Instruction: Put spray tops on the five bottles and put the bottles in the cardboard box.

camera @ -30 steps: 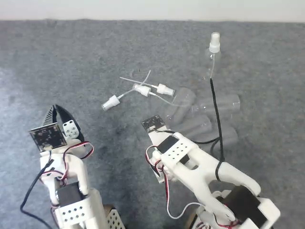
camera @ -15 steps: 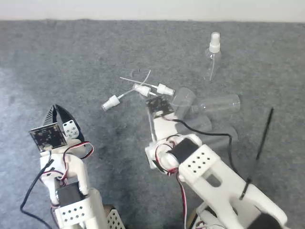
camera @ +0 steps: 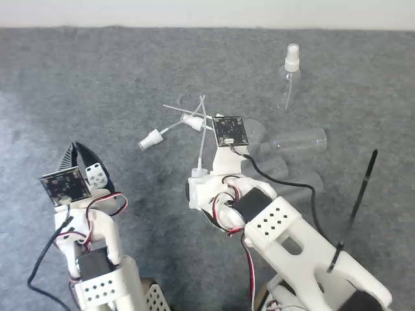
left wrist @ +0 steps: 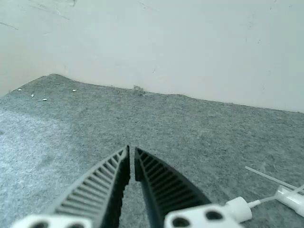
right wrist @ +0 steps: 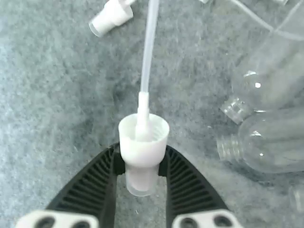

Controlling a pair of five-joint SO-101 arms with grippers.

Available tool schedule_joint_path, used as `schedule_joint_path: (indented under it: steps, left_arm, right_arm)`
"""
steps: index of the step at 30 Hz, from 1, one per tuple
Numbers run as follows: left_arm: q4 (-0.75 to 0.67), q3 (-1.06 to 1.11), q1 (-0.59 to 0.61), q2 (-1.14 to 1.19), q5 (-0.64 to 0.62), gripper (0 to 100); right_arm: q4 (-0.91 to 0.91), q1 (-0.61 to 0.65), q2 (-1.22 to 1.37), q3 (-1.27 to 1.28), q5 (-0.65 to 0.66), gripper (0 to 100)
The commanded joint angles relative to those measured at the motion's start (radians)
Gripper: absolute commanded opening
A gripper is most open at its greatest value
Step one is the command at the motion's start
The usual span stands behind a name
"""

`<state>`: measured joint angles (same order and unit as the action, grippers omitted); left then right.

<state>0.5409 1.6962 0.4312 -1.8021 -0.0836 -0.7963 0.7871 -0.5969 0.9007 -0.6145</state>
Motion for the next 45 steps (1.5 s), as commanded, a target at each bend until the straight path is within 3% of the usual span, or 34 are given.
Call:
schedule_joint_path:
  steps: [1,4,7,15,18,24,31,39,45]
  left_arm:
    - [0.005,-0.012,0.002,-0.014,0.008,1]
    - [0.005,-0.012,0.002,-0.014,0.008,1]
    - [0.005,-0.012,0.002,-0.014,0.008,1]
    - [0.005,-0.012,0.002,-0.014,0.008,1]
    - [0.005,-0.012,0.002,-0.014,0.008,1]
    - [0.005,-0.012,0.002,-0.014,0.008,1]
    - [0.005,-0.012,0.002,-0.014,0.008,1]
    - [0.005,-0.012,0.006,-0.014,0.009,1]
    - [-0.002,-0.012,0.046,-0.017,0.009,1]
  right_arm:
    - [0.028,-0.01,0.039,-0.037,-0.009,7.3]
    - [0.028,-0.007,0.073,-0.043,-0.012,20.3]
    - [0.019,-0.007,0.076,-0.066,-0.005,23.4]
    - [-0.108,-0.016,0.077,-0.239,0.175,2.1]
    - [-0.122,-0.056,0.084,-0.284,0.341,2.2]
    - [-0.13,-0.128,0.088,-0.31,0.885,2.7]
    - [-0.128,-0.131,0.114,-0.311,0.985,3.5]
    - [-0.128,-0.133,0.346,-0.377,1.18,31.4]
    - [-0.13,-0.128,0.503,-0.477,1.309,33.7]
